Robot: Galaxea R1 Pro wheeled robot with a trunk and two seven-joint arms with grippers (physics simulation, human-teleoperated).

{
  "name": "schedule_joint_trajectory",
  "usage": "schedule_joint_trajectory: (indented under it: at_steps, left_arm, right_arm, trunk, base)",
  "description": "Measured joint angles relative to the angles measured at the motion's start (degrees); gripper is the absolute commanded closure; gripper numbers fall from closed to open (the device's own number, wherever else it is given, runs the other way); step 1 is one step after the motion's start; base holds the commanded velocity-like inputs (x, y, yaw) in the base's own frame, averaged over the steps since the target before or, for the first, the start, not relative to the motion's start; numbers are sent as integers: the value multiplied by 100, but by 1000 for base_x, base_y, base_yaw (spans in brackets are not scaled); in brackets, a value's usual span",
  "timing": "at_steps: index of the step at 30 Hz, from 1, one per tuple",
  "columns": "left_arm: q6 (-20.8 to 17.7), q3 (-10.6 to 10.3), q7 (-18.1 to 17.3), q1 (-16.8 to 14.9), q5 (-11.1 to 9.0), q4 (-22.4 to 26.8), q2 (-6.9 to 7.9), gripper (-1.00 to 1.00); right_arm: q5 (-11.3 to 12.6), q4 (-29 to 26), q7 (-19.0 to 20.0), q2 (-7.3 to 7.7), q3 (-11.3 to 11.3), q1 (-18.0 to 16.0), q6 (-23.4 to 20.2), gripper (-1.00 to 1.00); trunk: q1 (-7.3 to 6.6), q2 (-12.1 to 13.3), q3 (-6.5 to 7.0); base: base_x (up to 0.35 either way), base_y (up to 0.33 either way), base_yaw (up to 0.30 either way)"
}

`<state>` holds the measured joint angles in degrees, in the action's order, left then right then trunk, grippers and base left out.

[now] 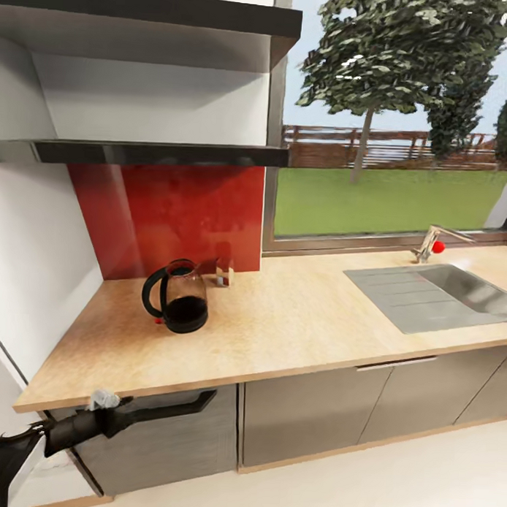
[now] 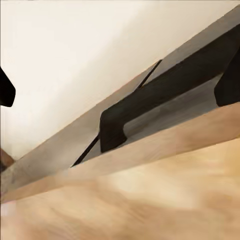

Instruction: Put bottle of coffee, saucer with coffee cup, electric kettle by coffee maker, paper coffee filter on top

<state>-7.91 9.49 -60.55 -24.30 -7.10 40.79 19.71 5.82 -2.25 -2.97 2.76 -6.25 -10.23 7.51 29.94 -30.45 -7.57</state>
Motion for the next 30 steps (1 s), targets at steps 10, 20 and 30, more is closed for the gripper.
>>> schedule_joint_trajectory:
  at_steps: [10,20,30]
  left_arm:
    - [-863,8,-179,-340,-8,563,2,-100]
    - [-867,16,64,-396,41,682,15,-100]
    - [-921,-5,1313,-391,69,1156,-68,-100]
  right_arm:
    - [0,3,1,0,-2,-1,4,-100]
    - [-11,10,-7,-3,-15,-1,-4,-100]
    - [-19,46,10,36,-11,-1,-10,-100]
  trunk:
    - [0,0,15]
    - [0,0,15]
    - [-3,-1,15]
  base:
    - [-5,1,-44]
    - [-78,23,0]
    - [99,46,0]
